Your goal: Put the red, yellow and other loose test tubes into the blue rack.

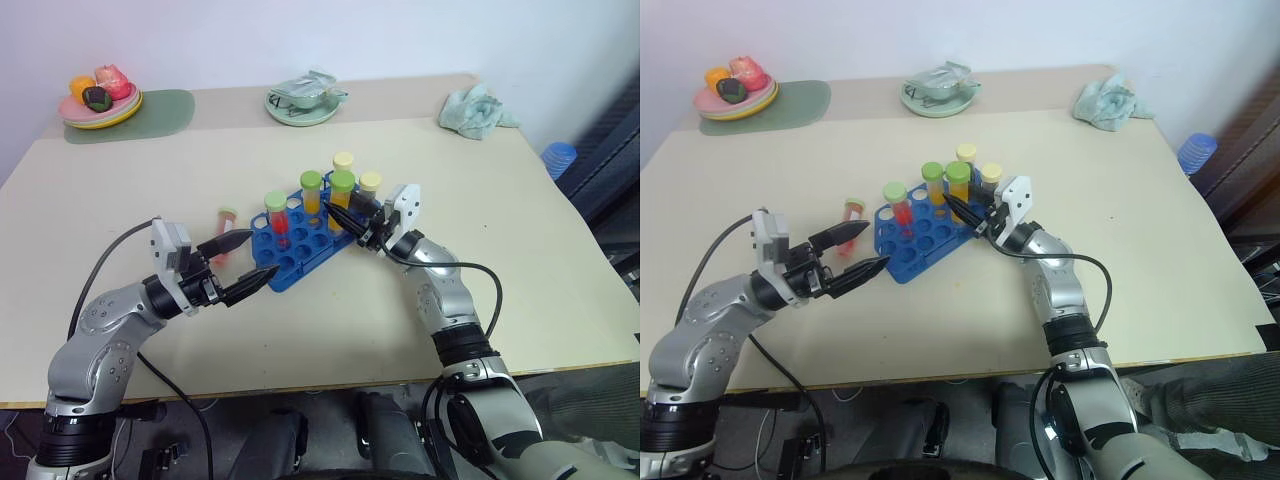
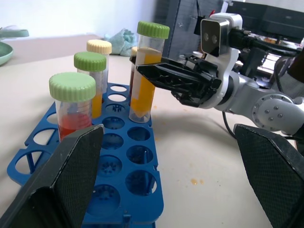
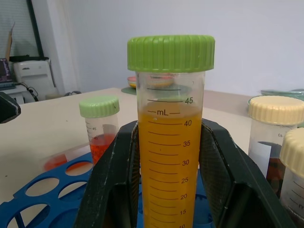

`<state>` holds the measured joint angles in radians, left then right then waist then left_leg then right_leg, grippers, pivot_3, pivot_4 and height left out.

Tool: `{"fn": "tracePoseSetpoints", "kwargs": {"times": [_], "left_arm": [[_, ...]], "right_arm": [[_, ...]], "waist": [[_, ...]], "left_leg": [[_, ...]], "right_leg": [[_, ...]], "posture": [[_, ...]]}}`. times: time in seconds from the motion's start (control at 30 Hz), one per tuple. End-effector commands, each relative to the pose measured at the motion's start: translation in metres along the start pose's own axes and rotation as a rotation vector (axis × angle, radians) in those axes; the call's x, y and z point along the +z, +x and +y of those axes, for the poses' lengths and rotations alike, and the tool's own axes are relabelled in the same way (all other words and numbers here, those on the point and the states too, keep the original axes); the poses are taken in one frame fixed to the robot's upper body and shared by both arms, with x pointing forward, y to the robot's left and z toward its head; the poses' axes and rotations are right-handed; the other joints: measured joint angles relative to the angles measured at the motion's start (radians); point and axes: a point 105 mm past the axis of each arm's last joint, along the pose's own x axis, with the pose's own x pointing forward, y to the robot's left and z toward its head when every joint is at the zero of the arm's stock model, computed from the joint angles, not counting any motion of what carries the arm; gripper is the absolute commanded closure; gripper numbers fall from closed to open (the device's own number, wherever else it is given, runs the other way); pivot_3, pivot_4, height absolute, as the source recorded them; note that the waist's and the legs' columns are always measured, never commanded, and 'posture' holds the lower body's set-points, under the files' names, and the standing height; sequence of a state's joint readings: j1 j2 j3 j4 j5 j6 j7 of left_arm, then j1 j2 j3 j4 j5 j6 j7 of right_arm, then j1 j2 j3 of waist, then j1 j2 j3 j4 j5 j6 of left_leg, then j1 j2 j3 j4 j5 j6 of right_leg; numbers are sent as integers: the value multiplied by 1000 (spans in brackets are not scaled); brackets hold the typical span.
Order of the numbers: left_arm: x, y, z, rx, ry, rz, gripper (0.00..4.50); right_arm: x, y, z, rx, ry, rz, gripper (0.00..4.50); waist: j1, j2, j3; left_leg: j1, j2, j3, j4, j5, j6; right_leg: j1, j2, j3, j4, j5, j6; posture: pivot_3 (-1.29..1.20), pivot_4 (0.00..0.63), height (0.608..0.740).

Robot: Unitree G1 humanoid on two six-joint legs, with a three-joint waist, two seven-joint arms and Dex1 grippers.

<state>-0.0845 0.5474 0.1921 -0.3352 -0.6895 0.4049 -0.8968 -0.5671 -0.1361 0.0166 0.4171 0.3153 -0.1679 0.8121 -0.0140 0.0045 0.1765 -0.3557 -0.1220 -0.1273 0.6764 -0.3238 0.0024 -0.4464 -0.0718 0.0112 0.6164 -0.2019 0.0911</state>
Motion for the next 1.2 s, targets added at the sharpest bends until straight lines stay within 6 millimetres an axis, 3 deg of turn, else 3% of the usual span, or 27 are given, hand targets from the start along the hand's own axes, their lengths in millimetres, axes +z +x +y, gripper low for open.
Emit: {"fn": "tracePoseSetpoints", "kwargs": {"times": [0.03,0.93,1.2], "left_arm": [[13,-2,-4,-10,40,-30,0],[12,-2,-5,-11,31,-29,0],[12,-1,-5,-13,32,-29,0]], "right_arm": [[9,3,-3,4,-33,-28,2780],[7,11,8,36,-16,-37,2780],[4,6,3,21,-22,-23,2780]], "waist": [[0,0,0],[0,0,0],[0,0,0]], "left_leg": [[0,0,0,0,0,0],[0,0,0,0,0,0],[0,0,0,0,0,0]], "right_leg": [[0,0,0,0,0,0],[0,0,0,0,0,0],[0,0,0,0,0,0]], "posture": [[0,150,740],[0,150,740],[0,150,740]]}}
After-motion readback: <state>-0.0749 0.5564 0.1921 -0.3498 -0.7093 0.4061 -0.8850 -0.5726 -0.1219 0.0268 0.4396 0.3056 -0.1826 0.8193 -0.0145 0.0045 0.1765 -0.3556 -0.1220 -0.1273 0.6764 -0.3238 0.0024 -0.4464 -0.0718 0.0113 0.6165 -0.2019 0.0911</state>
